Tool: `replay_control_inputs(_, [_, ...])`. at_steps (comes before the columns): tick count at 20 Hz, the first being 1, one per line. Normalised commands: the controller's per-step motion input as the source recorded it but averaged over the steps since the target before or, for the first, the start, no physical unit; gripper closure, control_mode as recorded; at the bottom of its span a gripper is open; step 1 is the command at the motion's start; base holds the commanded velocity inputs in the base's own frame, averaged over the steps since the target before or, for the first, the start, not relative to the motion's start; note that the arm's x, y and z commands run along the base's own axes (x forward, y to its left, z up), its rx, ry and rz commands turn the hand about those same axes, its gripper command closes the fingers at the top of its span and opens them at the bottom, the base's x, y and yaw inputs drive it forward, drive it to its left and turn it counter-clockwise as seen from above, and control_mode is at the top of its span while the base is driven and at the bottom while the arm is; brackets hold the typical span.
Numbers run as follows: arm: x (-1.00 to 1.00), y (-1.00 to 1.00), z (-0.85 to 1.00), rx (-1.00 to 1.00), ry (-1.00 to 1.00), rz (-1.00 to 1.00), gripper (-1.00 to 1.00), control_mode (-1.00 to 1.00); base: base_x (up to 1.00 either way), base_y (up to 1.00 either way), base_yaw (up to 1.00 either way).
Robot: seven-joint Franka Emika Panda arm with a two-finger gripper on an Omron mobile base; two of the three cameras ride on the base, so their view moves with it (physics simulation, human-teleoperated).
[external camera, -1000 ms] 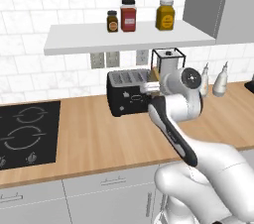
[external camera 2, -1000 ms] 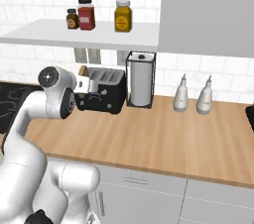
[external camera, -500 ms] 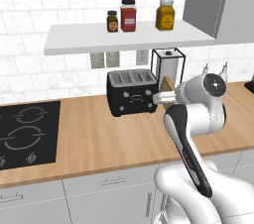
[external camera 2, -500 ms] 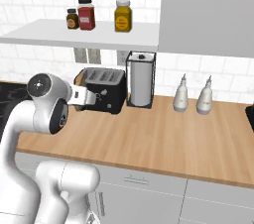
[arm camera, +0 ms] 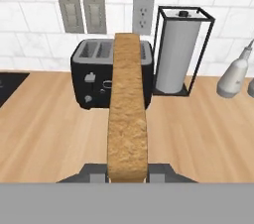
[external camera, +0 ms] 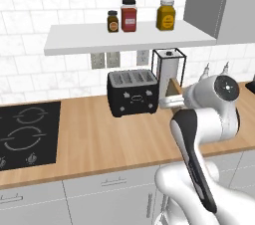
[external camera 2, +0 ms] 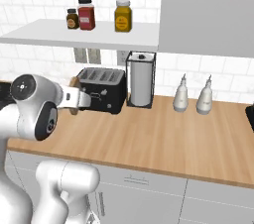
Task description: Start the toaster. Once the lever pops up, take the bread to the plate on the dining counter.
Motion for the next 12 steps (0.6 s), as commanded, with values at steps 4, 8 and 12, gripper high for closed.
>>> replay_control_inputs(4, [-0.55, -0.10, 0.43, -0.01, 0.03, -0.02, 1.00, -1.00, 0.00, 0.00, 0.00])
replay_control_inputs(8, [-0.77, -0.28, 0.22, 0.01, 0.08, 0.00, 1.00, -1.00, 0.00, 0.00, 0.00])
replay_control_inputs(12, [-0.74, -0.22, 0.03, 0.03, 0.04, -0.02, 1.00, -1.00, 0.00, 0.00, 0.00])
